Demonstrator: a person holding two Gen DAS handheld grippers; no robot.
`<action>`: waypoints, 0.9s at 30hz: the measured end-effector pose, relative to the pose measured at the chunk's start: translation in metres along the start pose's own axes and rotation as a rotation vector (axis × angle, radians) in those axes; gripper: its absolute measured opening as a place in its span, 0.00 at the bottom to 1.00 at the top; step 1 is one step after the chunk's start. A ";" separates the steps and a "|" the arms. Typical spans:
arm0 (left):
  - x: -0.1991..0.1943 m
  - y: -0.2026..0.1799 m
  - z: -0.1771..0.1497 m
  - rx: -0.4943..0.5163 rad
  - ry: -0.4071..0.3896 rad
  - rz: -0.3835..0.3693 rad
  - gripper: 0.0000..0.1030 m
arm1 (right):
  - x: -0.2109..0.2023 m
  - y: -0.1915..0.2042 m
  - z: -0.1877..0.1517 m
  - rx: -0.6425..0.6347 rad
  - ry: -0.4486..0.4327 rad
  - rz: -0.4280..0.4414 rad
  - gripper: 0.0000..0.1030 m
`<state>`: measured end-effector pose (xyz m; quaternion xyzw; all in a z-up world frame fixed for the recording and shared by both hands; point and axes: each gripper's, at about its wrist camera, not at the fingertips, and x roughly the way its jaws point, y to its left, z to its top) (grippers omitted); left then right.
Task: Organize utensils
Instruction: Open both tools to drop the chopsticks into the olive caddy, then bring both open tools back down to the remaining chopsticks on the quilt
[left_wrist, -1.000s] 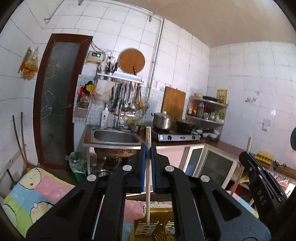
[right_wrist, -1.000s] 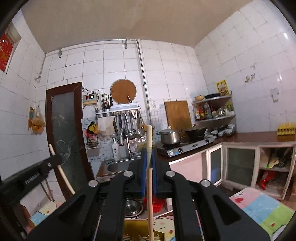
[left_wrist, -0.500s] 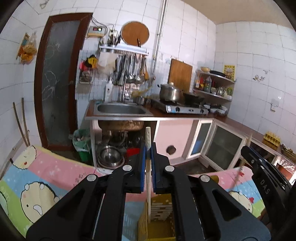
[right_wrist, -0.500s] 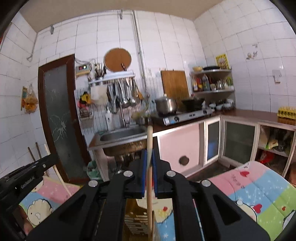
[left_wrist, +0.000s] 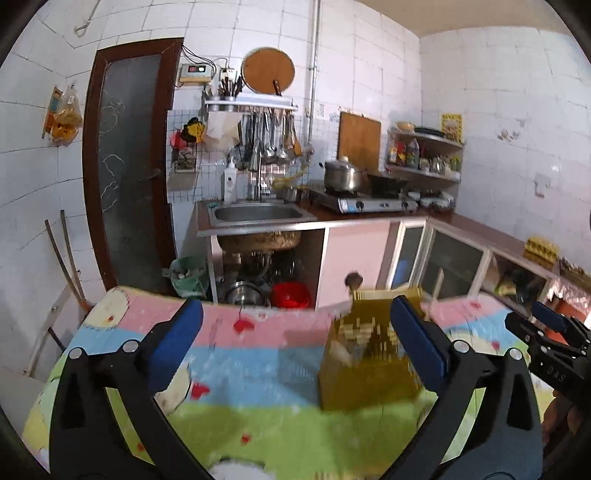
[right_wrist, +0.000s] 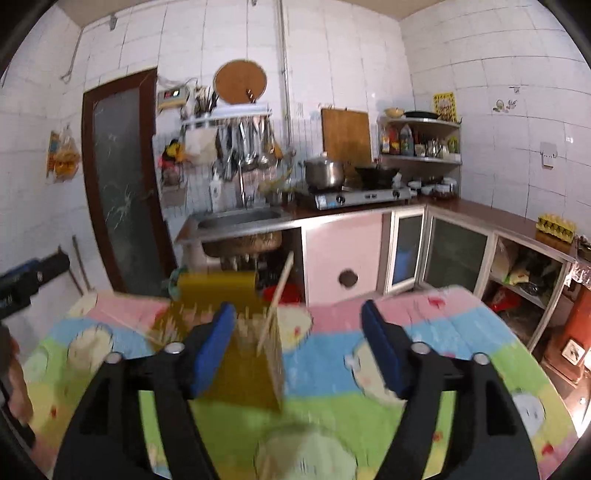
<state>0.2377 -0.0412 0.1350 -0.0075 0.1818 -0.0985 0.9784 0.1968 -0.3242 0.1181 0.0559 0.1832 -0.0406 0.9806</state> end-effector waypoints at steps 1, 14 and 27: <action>-0.008 0.000 -0.011 0.019 0.023 0.000 0.95 | -0.011 0.000 -0.012 -0.014 0.011 -0.002 0.77; -0.019 0.007 -0.121 -0.028 0.265 0.057 0.95 | -0.038 -0.007 -0.108 0.026 0.177 -0.063 0.77; 0.020 0.009 -0.177 -0.016 0.434 0.079 0.95 | 0.004 -0.006 -0.160 0.028 0.358 -0.100 0.77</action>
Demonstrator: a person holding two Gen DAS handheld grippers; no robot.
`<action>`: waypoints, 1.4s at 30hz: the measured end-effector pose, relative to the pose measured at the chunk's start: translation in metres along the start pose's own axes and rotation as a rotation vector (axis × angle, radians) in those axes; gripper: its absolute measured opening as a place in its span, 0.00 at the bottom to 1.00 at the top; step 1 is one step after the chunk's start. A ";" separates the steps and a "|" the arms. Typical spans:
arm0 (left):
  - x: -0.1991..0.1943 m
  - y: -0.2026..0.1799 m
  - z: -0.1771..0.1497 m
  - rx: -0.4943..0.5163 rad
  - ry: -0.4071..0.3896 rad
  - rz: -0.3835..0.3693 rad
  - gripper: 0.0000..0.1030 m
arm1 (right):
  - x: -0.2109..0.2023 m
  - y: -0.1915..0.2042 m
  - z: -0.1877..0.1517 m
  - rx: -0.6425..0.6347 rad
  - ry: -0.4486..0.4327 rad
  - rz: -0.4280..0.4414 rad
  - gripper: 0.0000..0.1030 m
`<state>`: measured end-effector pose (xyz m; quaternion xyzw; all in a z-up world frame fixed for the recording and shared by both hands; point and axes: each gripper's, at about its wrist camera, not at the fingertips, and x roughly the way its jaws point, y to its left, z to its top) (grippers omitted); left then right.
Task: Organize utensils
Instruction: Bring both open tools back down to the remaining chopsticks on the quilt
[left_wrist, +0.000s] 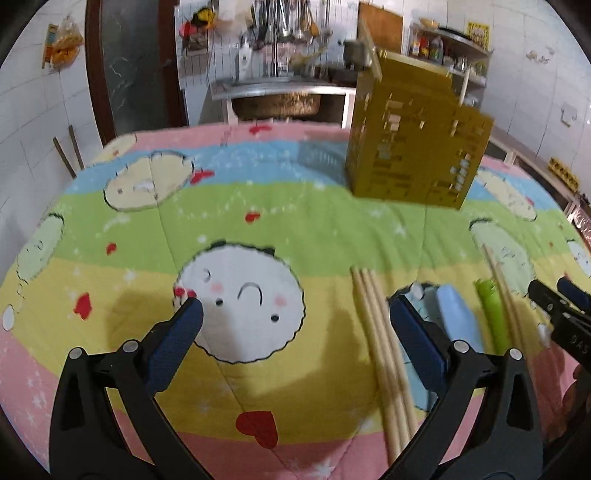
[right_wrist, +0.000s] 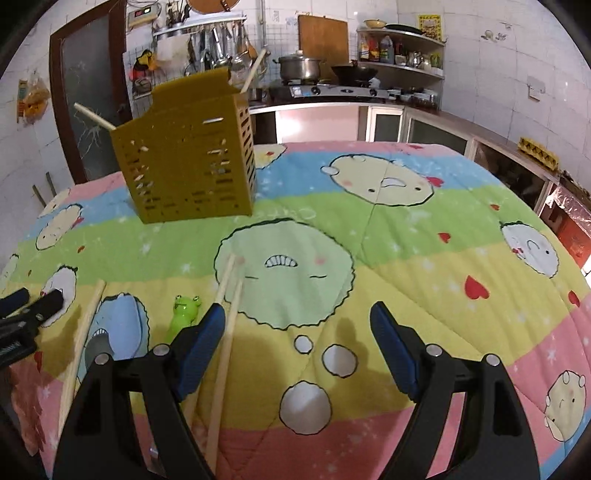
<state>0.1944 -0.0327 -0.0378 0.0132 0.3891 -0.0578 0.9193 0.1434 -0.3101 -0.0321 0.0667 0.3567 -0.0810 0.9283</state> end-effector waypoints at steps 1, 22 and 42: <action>0.004 0.000 -0.001 0.000 0.015 0.000 0.95 | 0.001 0.002 -0.001 -0.007 0.007 0.002 0.77; 0.020 -0.001 -0.007 0.005 0.082 0.003 0.95 | 0.015 0.009 -0.006 -0.021 0.079 -0.010 0.77; 0.020 0.001 -0.008 0.004 0.087 0.004 0.95 | 0.015 0.014 -0.006 -0.050 0.080 -0.049 0.77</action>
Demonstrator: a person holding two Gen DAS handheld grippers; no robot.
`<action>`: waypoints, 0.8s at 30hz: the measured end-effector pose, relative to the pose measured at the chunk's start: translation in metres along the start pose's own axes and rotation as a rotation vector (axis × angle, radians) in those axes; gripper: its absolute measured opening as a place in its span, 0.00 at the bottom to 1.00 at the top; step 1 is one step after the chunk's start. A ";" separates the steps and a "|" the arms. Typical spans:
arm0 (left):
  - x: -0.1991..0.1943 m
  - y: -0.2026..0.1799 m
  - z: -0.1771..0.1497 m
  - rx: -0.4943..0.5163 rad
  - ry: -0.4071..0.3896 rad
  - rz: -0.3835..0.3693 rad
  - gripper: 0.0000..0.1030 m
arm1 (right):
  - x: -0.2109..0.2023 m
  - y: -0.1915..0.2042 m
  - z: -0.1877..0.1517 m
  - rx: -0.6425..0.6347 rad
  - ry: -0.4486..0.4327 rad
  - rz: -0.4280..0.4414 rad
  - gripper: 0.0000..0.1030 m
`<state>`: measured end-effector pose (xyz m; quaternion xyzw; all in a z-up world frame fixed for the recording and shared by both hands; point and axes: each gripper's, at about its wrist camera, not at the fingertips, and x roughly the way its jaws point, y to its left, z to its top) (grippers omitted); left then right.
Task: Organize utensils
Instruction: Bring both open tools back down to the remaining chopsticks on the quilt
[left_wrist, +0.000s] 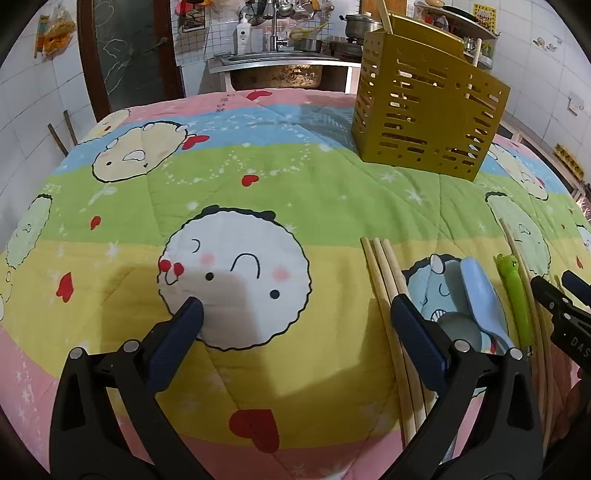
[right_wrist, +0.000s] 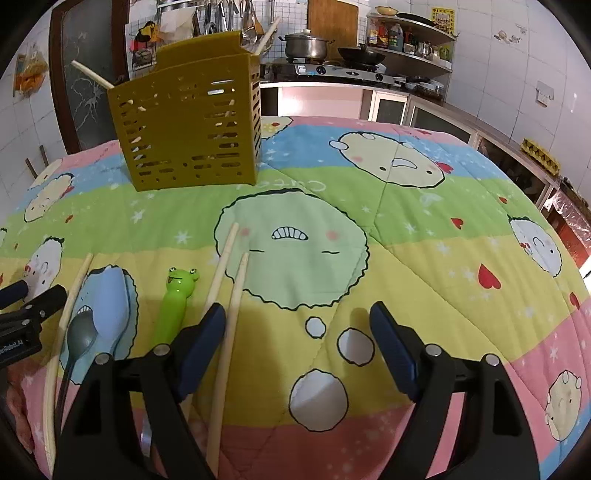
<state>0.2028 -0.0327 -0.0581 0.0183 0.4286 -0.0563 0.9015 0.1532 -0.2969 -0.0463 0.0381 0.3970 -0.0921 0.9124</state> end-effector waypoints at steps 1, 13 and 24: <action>0.000 0.001 0.000 -0.001 0.003 -0.003 0.95 | 0.000 0.001 0.000 -0.007 0.003 -0.004 0.76; -0.004 0.001 -0.006 0.012 0.008 0.001 0.95 | -0.001 0.002 -0.003 0.006 0.037 -0.018 0.75; -0.010 0.001 -0.012 0.012 0.016 0.000 0.90 | -0.004 0.000 -0.008 0.016 0.043 -0.013 0.73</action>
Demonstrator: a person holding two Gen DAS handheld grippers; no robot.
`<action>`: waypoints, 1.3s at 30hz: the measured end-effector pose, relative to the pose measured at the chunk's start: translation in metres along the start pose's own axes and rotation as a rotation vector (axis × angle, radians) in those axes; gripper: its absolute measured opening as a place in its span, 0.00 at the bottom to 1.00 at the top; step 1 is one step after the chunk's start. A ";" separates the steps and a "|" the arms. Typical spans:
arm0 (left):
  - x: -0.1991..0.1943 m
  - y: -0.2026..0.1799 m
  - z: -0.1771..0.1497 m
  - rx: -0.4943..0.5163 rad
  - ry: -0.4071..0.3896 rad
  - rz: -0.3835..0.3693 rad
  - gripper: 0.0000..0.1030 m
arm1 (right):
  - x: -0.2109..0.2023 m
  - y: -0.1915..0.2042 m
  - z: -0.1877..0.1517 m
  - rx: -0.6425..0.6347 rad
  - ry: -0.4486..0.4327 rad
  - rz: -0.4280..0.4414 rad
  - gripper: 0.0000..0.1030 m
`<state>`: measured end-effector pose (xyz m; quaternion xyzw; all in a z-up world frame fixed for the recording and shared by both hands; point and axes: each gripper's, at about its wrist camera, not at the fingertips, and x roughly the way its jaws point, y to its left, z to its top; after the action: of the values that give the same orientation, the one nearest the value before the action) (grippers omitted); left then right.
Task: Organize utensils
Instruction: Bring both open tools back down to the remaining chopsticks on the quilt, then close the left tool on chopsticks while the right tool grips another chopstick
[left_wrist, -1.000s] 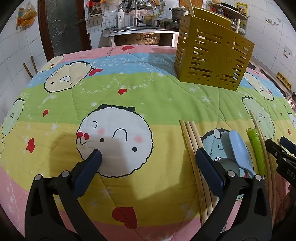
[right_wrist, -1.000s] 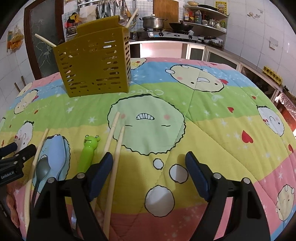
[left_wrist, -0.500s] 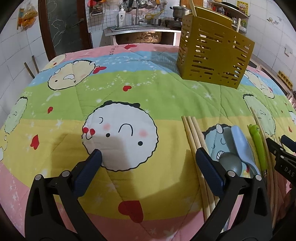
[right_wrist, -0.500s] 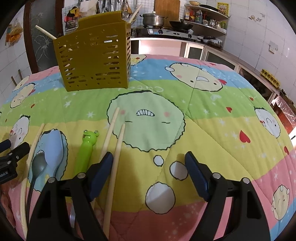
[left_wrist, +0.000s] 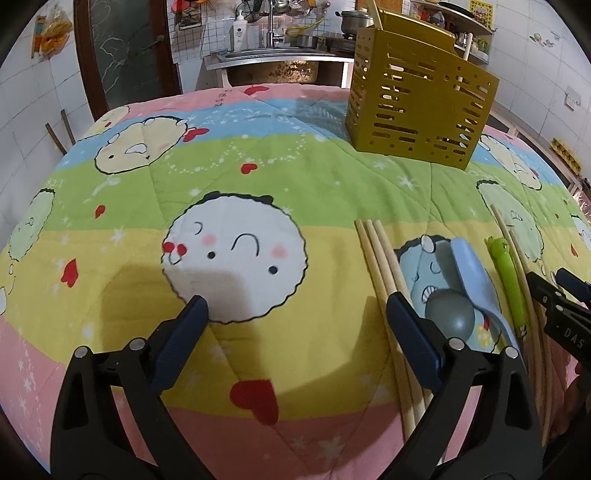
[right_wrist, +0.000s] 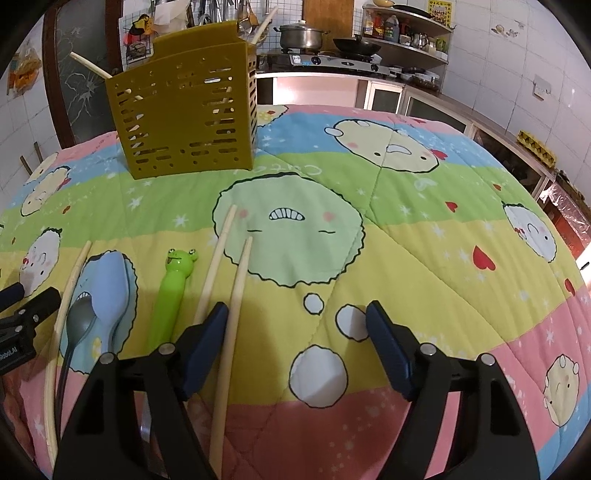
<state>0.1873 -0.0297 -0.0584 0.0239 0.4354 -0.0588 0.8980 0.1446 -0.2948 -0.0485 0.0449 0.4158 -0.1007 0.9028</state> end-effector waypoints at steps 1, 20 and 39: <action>0.002 0.001 -0.001 0.005 0.013 0.014 0.84 | 0.000 0.000 0.000 0.002 0.002 0.002 0.73; -0.002 -0.008 0.002 -0.017 0.004 -0.034 0.83 | 0.000 -0.006 -0.002 0.032 -0.001 0.034 0.72; 0.005 -0.019 0.003 0.026 0.049 0.018 0.81 | 0.001 -0.010 -0.001 0.048 0.000 0.050 0.72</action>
<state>0.1900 -0.0494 -0.0607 0.0409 0.4563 -0.0557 0.8871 0.1427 -0.3042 -0.0502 0.0768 0.4122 -0.0879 0.9036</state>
